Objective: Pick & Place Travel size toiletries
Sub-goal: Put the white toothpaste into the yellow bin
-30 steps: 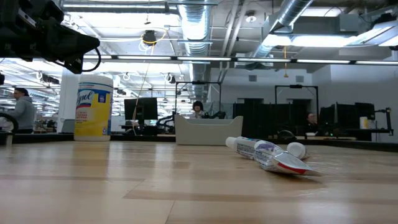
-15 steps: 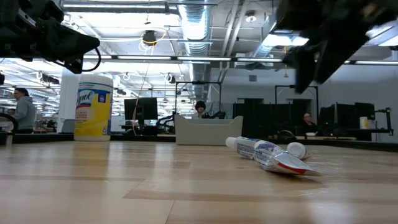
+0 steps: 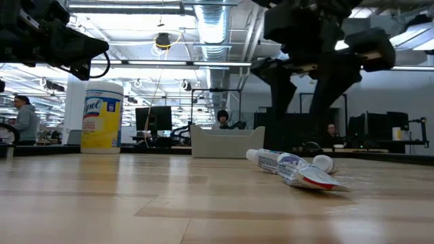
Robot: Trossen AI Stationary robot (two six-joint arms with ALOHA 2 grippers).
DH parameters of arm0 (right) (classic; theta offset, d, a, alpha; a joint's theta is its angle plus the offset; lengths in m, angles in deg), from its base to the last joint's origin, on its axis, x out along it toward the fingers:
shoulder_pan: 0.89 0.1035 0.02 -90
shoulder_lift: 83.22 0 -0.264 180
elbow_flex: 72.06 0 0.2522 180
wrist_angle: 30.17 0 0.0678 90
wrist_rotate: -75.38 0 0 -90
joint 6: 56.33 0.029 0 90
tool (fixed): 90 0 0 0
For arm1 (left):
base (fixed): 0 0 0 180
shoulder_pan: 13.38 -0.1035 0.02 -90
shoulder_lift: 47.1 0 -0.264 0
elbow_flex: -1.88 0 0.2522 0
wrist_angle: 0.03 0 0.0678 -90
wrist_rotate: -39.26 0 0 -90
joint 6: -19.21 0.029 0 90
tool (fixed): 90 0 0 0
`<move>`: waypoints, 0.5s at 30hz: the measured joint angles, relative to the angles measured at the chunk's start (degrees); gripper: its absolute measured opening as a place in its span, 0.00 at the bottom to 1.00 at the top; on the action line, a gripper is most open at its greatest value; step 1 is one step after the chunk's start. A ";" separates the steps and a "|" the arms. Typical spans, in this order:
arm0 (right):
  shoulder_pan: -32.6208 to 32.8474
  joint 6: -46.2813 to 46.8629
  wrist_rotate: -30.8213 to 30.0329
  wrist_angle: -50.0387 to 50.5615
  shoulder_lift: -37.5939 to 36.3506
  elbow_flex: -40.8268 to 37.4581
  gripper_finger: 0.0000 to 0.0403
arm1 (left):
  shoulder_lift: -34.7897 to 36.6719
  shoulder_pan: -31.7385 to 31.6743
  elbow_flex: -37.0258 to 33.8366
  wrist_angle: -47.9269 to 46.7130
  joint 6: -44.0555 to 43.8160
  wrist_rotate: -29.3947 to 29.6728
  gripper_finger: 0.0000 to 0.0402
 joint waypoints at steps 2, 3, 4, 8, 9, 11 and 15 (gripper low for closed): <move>0.09 -1.14 1.40 0.03 0.82 0.58 0.62 | 0.00 -0.02 0.00 0.00 -0.02 -0.02 0.02; 0.17 -1.28 2.09 -0.11 1.16 0.71 0.62 | 0.00 -0.01 0.00 0.00 0.00 -0.01 0.02; 0.37 -1.29 2.40 0.50 1.27 0.68 0.62 | 0.00 -0.01 -0.01 0.01 0.00 -0.01 0.02; 1.58 -1.47 3.47 1.74 1.25 0.63 0.62 | 0.00 -0.02 0.00 0.00 -0.01 0.00 0.02; 1.93 -1.47 3.49 1.97 1.25 0.63 0.62 | 0.00 0.00 0.00 0.00 0.00 -0.02 0.02; 2.61 -1.47 3.53 1.92 1.25 0.63 0.62 | 0.00 0.00 -0.01 0.00 -0.01 0.00 0.02; 3.63 -0.95 3.45 1.16 3.37 0.73 0.62 | 0.00 -0.02 0.00 0.00 0.00 0.00 0.02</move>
